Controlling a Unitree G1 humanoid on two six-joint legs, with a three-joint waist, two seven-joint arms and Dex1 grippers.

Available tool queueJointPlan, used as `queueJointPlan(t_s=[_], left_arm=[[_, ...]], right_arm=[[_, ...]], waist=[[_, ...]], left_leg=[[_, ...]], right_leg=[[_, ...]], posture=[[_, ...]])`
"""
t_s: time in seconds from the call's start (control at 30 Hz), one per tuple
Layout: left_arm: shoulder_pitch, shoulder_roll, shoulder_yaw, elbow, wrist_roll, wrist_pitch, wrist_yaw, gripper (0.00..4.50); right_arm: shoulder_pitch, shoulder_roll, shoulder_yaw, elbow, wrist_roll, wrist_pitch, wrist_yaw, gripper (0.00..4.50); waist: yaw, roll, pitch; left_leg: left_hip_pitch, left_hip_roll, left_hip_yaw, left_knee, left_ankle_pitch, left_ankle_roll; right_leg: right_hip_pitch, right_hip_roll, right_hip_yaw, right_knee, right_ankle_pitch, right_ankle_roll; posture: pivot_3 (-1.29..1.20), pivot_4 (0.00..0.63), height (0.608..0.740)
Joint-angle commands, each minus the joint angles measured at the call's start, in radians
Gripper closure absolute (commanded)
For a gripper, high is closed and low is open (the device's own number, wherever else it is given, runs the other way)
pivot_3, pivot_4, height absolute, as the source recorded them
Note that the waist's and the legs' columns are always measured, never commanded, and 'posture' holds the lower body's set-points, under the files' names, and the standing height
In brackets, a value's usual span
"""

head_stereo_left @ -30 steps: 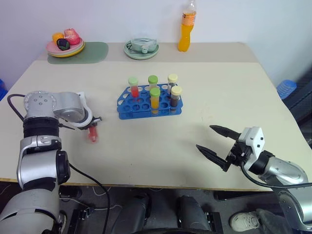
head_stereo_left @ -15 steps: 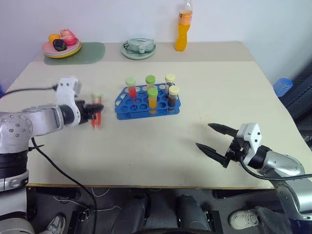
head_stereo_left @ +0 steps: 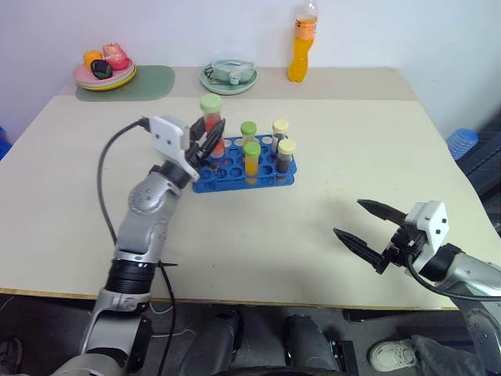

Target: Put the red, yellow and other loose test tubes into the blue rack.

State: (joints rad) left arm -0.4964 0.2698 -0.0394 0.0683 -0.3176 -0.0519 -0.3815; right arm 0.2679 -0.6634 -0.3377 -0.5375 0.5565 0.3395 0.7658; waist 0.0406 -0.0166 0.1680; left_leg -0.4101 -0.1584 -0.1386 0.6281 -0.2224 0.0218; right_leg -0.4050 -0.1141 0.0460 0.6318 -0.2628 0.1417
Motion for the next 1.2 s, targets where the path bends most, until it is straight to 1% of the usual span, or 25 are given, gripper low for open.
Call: queueJointPlan(t_s=[0.03,0.2,0.33,0.67,0.97,1.2], left_arm=[[-0.008,-0.047,-0.032,0.102,0.077,-0.153,-0.040,3.63],[-0.009,-0.065,-0.031,0.219,0.123,-0.254,-0.095,3.63],[0.001,-0.068,-0.024,0.264,0.119,-0.283,-0.138,3.63],[0.048,-0.018,0.025,0.285,0.123,-0.301,-0.151,3.63],[0.022,-0.044,0.029,0.367,0.147,-0.333,-0.134,3.63],[0.026,-0.068,0.001,0.375,0.122,-0.353,-0.222,3.63]], right_arm=[[0.037,0.012,-0.035,-0.100,0.016,0.013,-0.041,0.00],[0.054,0.010,-0.059,-0.155,0.031,0.048,-0.081,0.00],[0.051,0.005,-0.069,-0.165,0.038,0.064,-0.092,0.00],[0.033,0.004,-0.066,-0.142,0.030,0.062,-0.079,0.00],[0.002,0.005,-0.042,-0.099,0.009,0.039,-0.054,0.00],[0.012,0.005,-0.056,-0.094,0.002,0.026,-0.044,0.00]], waist=[[0.001,0.000,0.000],[-0.002,0.000,0.000],[0.000,0.000,0.000],[-0.002,0.001,-0.001],[-0.001,0.001,-0.001],[-0.001,0.002,-0.002]], left_leg=[[0.000,0.000,0.000,0.000,0.000,0.001],[0.000,0.000,0.000,0.001,0.000,0.001],[0.000,0.000,0.000,0.001,0.001,0.002],[0.000,0.000,0.000,0.001,0.001,0.002],[0.001,0.000,0.000,0.001,0.001,0.002],[0.001,0.000,0.000,0.002,0.001,0.002]], right_leg=[[0.000,0.000,0.000,0.000,0.000,0.000],[0.000,0.000,0.000,0.000,0.000,0.001],[0.000,0.000,0.000,0.000,0.000,0.001],[0.000,0.001,0.000,0.001,0.001,0.001],[0.000,0.001,-0.001,0.001,0.001,0.001],[0.000,0.001,-0.001,0.001,0.001,0.001]], posture=[[0.00,0.150,0.740],[0.00,0.150,0.740],[0.00,0.150,0.740],[0.00,0.150,0.740],[0.00,0.150,0.740],[0.00,0.150,0.740]])
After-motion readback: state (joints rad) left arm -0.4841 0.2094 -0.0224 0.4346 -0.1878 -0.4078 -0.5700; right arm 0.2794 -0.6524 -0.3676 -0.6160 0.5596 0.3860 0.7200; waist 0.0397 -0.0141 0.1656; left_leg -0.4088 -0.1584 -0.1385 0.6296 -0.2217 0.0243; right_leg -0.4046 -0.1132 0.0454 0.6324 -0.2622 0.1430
